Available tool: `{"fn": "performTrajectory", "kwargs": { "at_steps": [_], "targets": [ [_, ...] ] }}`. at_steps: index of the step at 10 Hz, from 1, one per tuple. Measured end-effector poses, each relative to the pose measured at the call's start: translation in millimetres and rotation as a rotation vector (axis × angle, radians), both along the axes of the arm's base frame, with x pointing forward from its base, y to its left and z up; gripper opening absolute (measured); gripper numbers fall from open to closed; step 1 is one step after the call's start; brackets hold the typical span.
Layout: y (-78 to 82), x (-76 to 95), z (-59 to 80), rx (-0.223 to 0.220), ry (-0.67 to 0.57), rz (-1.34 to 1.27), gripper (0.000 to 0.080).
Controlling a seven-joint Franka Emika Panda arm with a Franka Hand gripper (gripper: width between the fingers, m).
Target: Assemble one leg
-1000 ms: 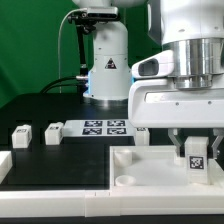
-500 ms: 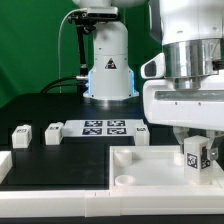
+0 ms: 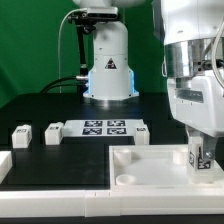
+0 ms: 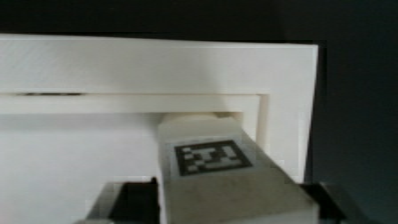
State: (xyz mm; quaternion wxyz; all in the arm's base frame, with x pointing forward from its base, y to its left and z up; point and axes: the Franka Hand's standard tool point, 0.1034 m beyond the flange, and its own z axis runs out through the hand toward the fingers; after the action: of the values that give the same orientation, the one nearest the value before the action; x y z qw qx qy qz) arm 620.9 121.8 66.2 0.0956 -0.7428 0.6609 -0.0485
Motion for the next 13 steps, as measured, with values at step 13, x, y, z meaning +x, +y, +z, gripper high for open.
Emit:
{"fn": "performTrajectory", "kwargs": {
  "at_steps": [13],
  "targets": [
    [0.7,-0.3,-0.4,-0.333,-0.056,1.362,0.0649]
  ]
}}
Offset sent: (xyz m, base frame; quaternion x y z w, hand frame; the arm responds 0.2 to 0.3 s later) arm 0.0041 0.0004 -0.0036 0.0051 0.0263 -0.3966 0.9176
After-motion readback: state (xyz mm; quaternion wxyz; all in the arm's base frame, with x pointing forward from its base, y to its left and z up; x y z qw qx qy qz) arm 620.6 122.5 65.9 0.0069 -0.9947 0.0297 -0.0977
